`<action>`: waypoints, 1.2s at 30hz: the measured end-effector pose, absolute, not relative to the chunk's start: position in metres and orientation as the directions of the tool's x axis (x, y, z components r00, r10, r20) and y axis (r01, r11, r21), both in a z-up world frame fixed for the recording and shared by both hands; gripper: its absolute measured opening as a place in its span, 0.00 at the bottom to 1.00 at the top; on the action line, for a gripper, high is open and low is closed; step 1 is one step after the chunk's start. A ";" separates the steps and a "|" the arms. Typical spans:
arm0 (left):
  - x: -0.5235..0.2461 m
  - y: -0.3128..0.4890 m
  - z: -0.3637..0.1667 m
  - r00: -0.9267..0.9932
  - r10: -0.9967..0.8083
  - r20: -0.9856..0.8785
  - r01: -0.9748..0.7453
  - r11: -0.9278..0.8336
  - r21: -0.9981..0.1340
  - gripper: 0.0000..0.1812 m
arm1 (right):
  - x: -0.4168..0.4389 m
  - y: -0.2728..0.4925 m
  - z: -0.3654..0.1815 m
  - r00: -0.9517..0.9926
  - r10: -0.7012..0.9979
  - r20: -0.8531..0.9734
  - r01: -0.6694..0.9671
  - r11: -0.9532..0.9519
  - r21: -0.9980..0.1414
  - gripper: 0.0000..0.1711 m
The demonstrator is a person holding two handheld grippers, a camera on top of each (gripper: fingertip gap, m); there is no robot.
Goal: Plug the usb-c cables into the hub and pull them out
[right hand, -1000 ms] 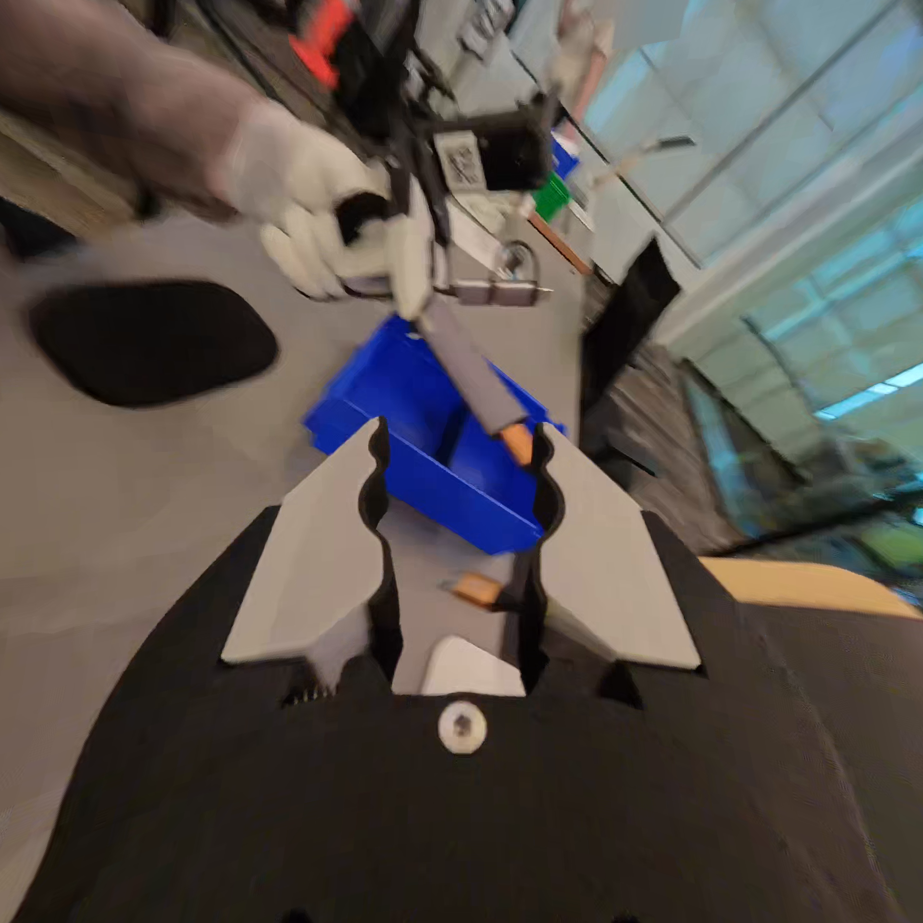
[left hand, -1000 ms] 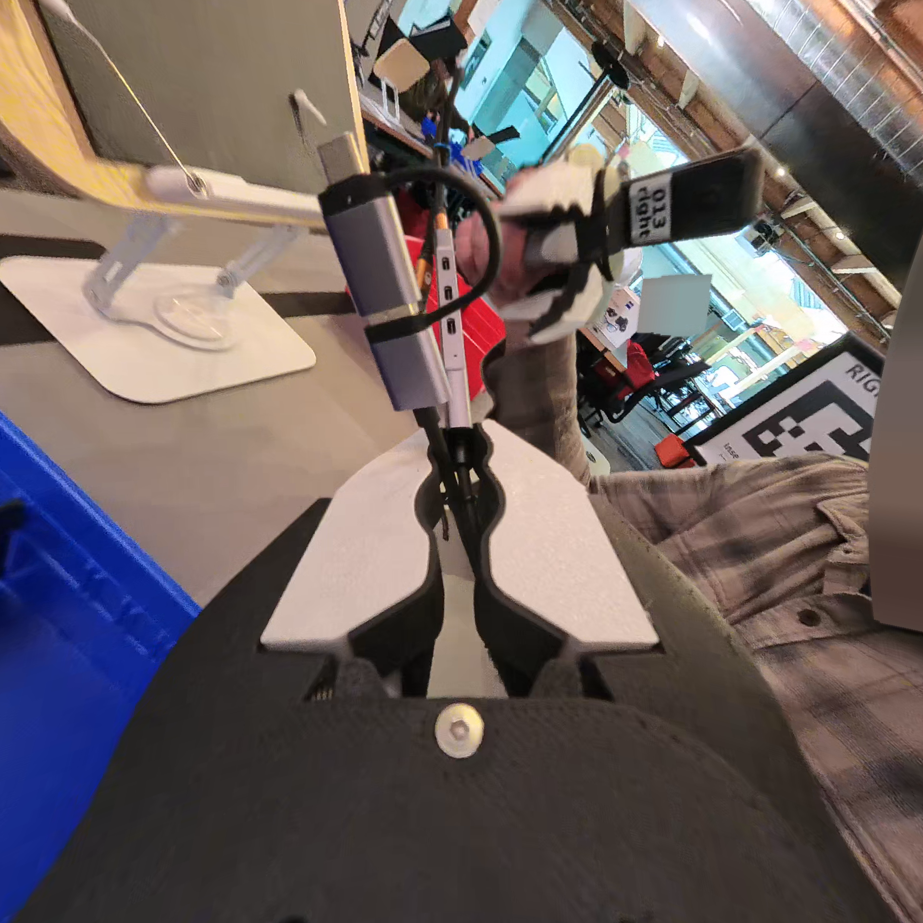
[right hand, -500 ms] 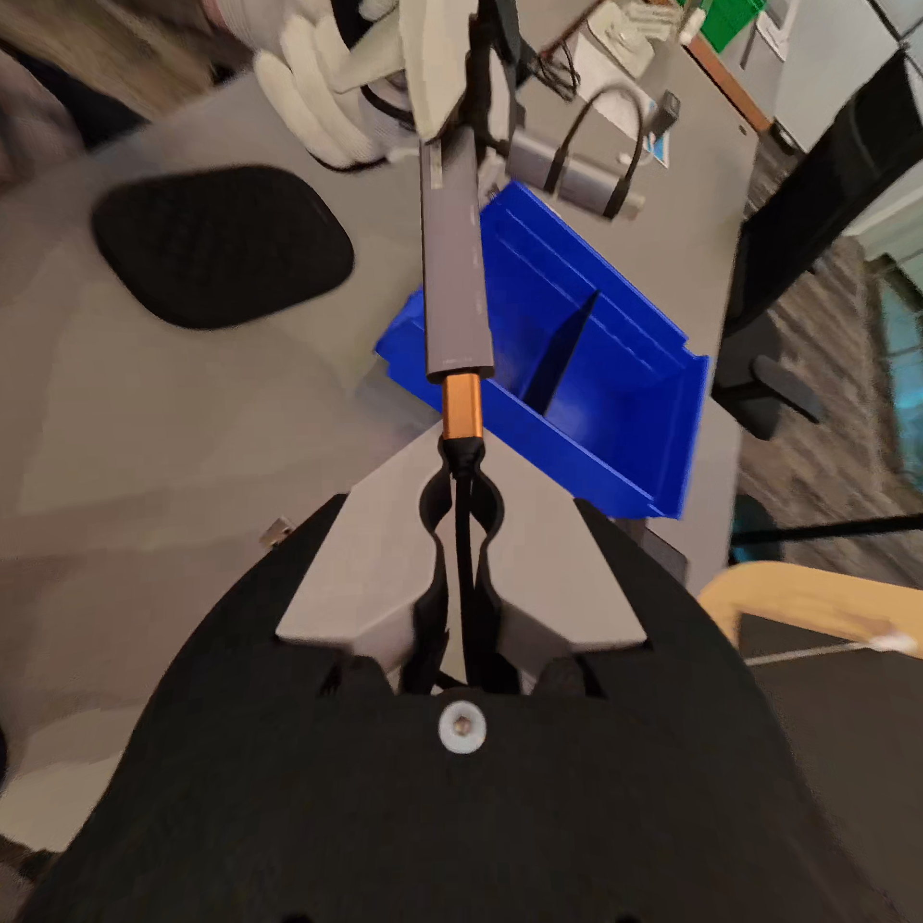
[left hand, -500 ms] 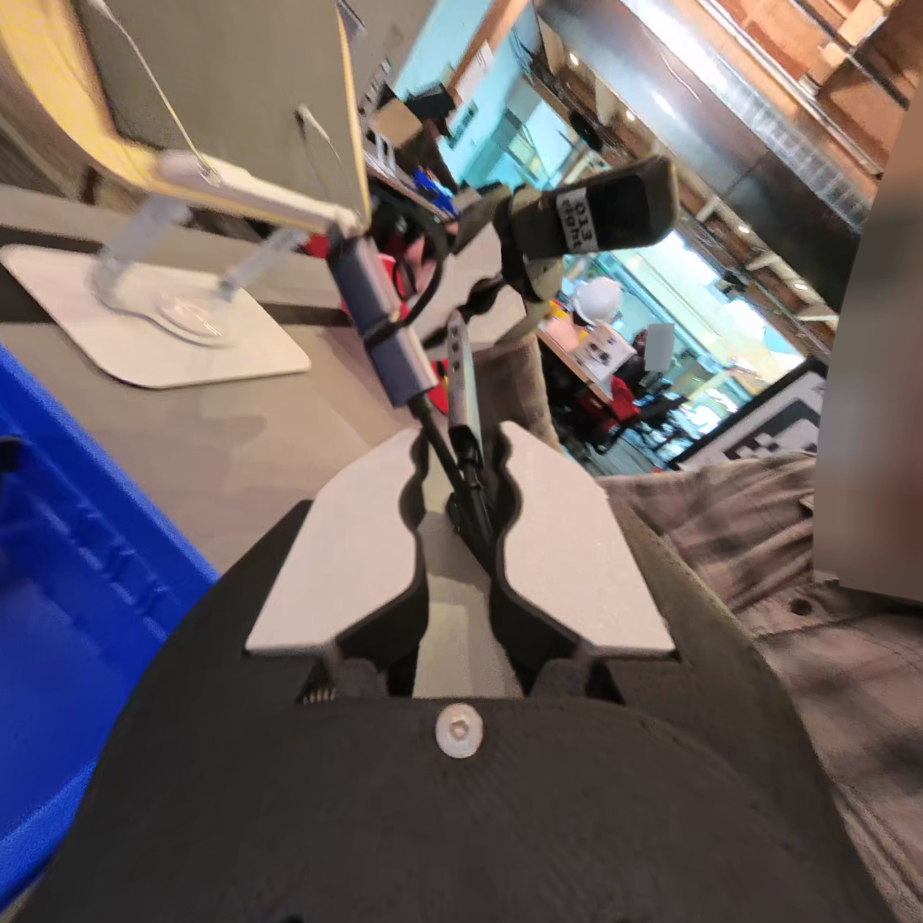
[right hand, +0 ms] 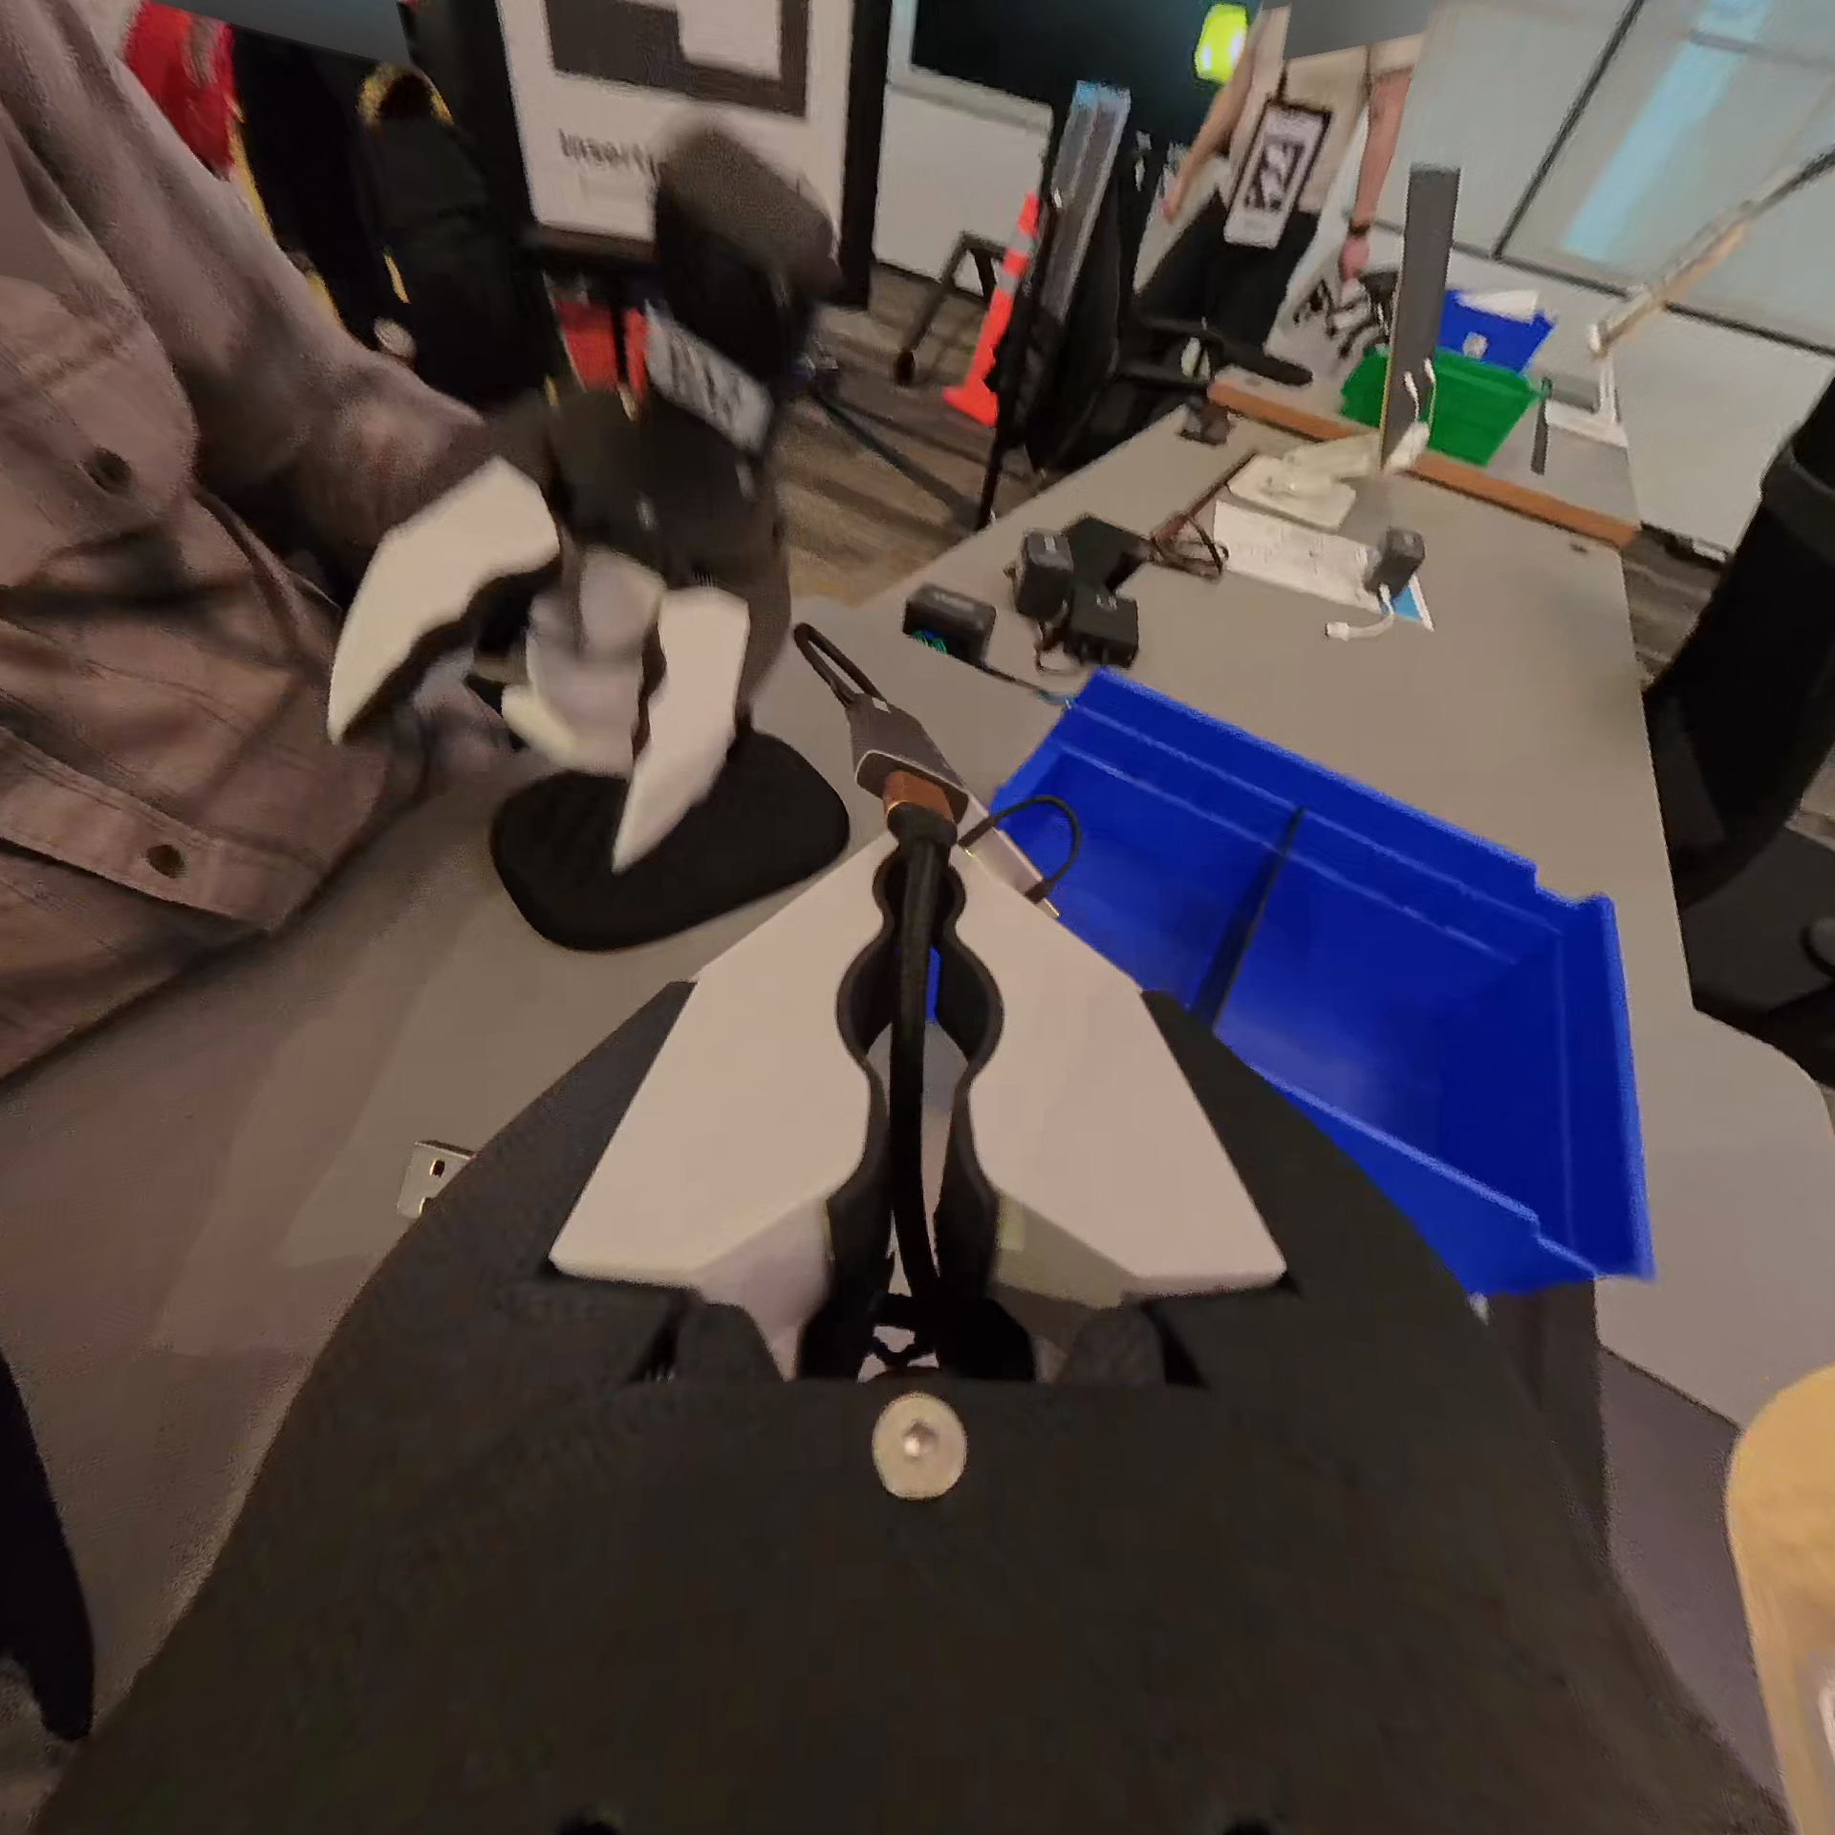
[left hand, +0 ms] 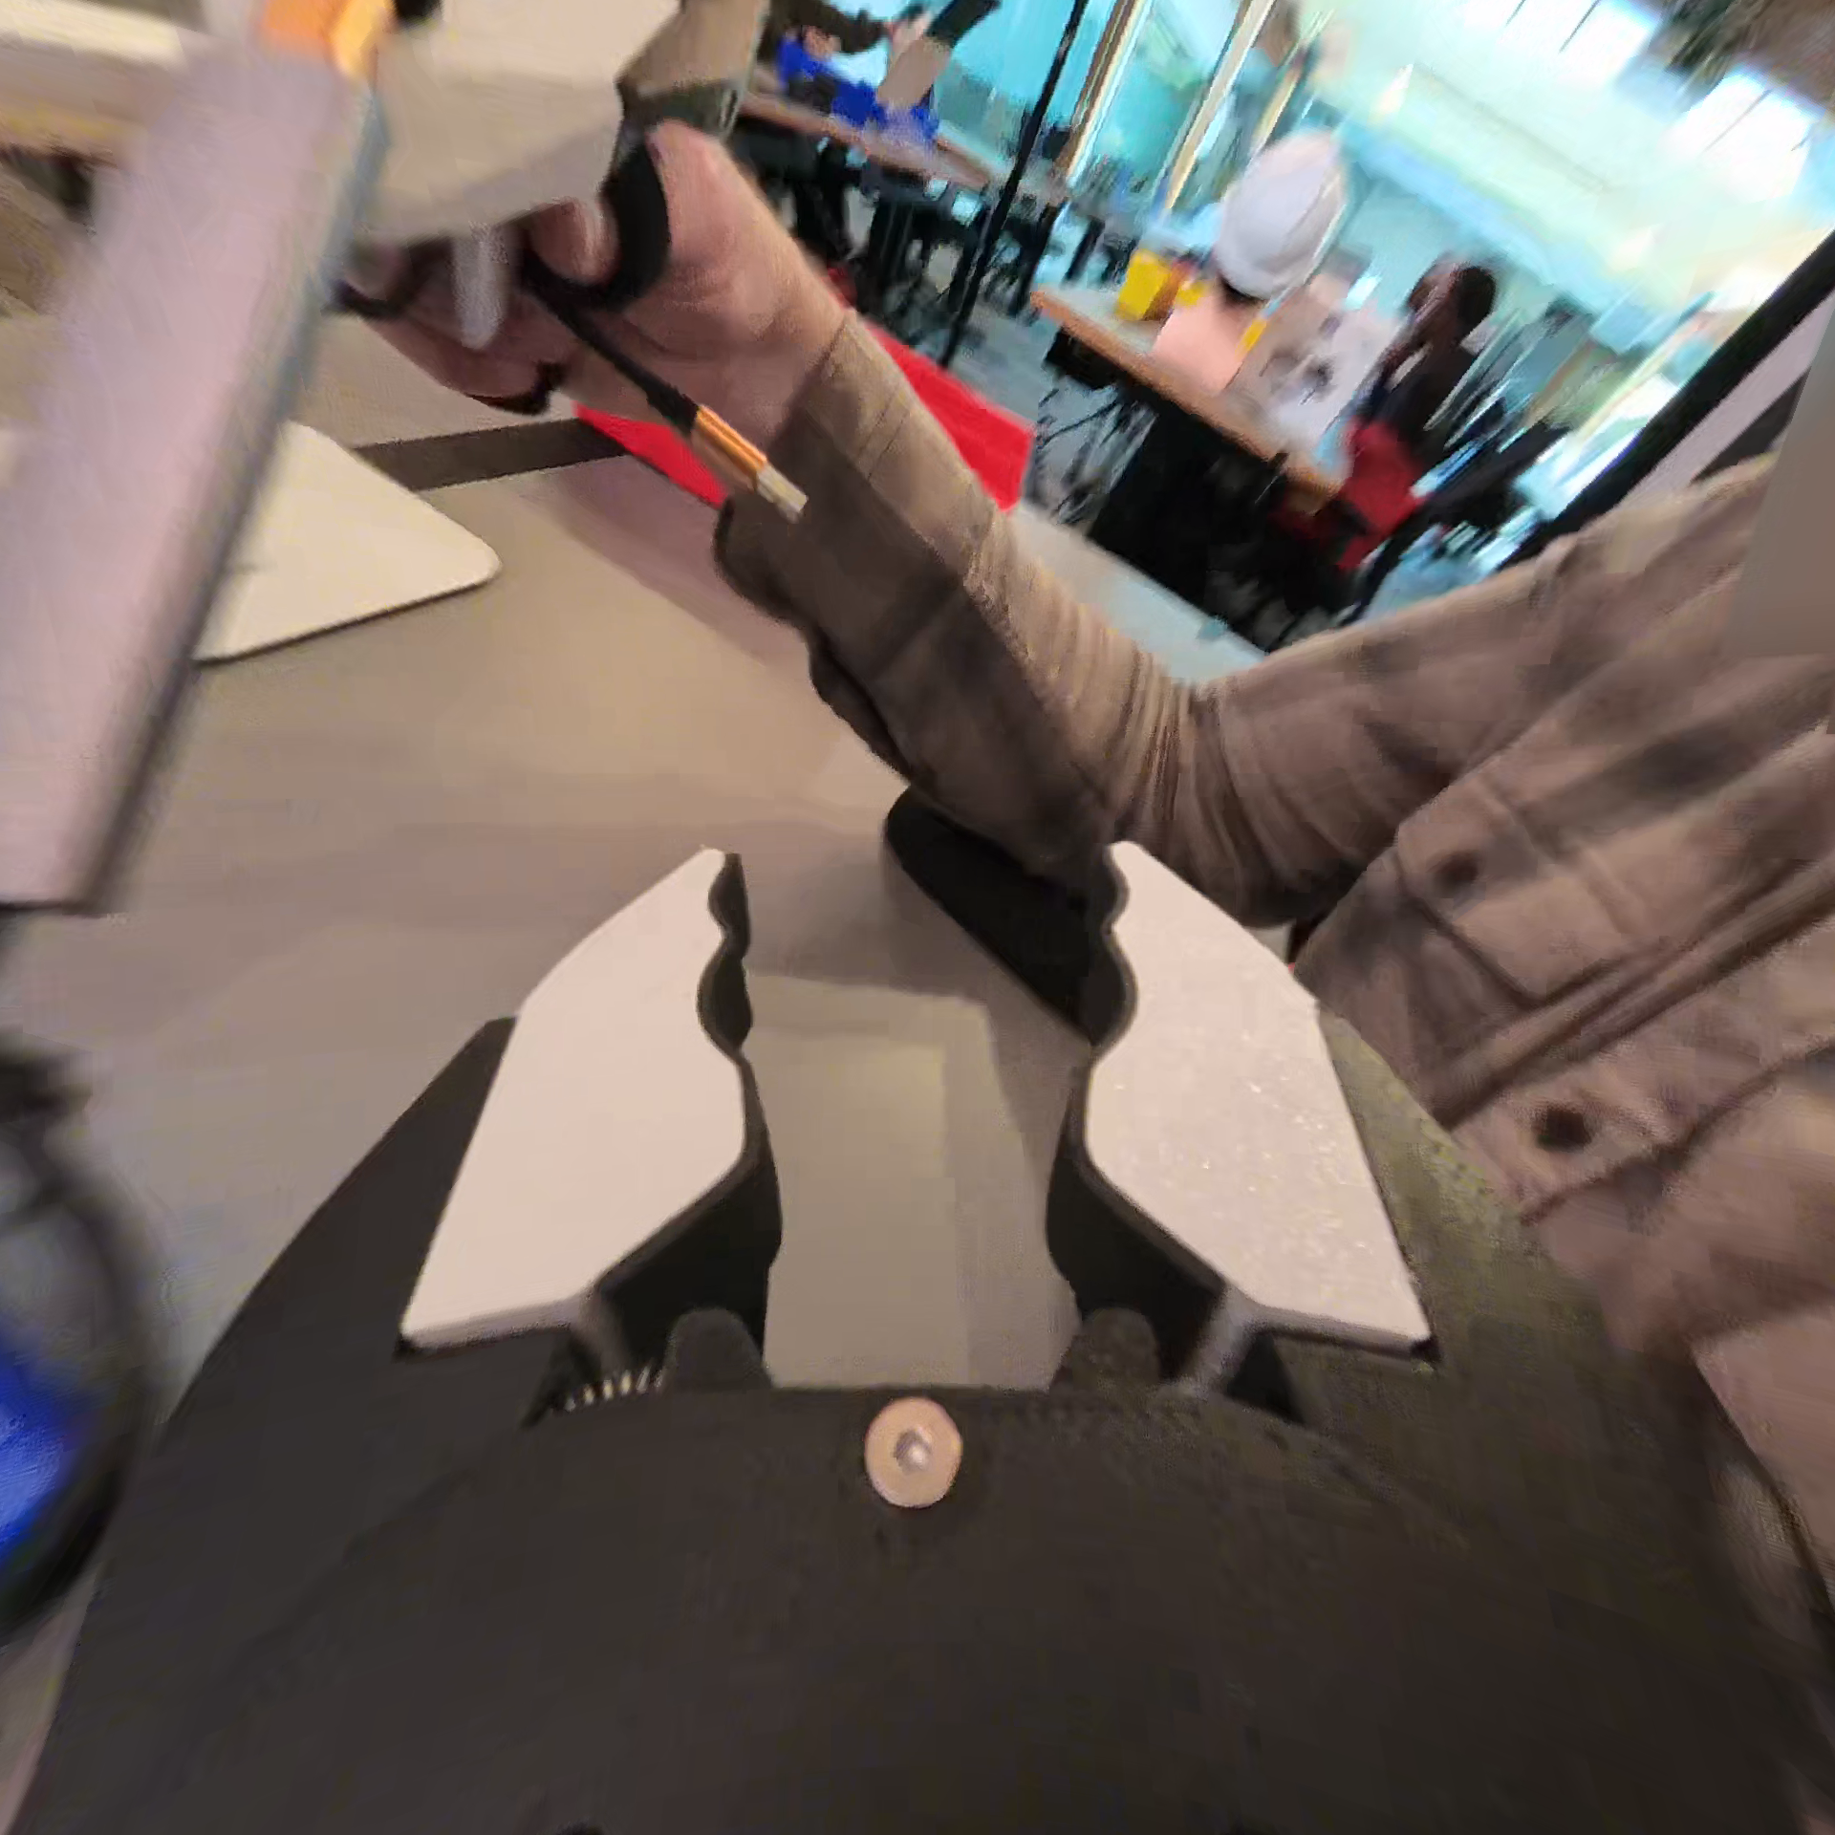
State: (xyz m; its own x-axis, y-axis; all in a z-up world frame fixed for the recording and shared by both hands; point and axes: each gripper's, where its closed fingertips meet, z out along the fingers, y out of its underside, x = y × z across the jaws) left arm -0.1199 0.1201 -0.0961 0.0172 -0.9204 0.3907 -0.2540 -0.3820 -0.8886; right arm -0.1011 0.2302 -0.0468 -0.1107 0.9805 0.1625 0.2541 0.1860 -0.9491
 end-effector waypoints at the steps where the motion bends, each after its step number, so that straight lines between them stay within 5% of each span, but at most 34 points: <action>1: -0.105 0.121 -0.099 0.006 -0.895 0.445 -0.227 -0.435 -0.871 0.41 | -0.103 0.226 -0.041 -0.126 0.979 0.162 0.224 0.187 -0.956 0.00; 4: -0.079 0.146 -0.083 -0.010 -0.845 0.534 0.013 -0.535 -0.845 0.47 | -0.106 0.214 -0.021 -0.152 0.973 0.172 0.144 0.194 -0.970 0.00; 8: -0.092 0.193 -0.030 0.008 -0.865 0.503 0.397 -0.459 -0.795 0.53 | -0.102 0.204 0.000 -0.192 0.970 0.147 0.042 0.157 -0.987 0.00; 12: -0.095 0.213 -0.003 0.029 -0.881 0.471 0.536 -0.384 -0.752 0.58 | -0.097 0.194 0.017 -0.251 0.960 0.124 -0.051 0.115 -0.992 0.00; 17: -0.094 0.205 0.027 0.002 -0.932 0.363 0.571 -0.297 -0.766 0.44 | -0.093 0.201 0.014 -0.254 0.967 0.036 -0.034 0.029 -0.999 0.00; 23: -0.079 0.197 0.021 0.121 -0.973 0.195 0.360 -0.140 -0.922 0.40 | -0.091 0.209 0.004 -0.190 0.981 0.036 0.059 0.048 -0.997 0.00; 29: -0.082 0.202 0.017 0.148 -0.958 0.247 0.325 -0.188 -0.927 0.38 | -0.085 0.218 -0.001 -0.088 0.991 0.099 0.142 0.111 -0.984 0.00; 34: -0.081 0.208 0.020 0.182 -0.949 0.257 0.329 -0.188 -0.926 0.16 | -0.087 0.215 -0.007 -0.051 0.985 0.164 0.244 0.172 -0.954 0.00; 36: -0.084 0.209 0.023 0.168 -0.946 0.276 0.352 -0.204 -0.914 0.14 | -0.087 0.215 -0.007 -0.043 0.984 0.173 0.256 0.178 -0.950 0.00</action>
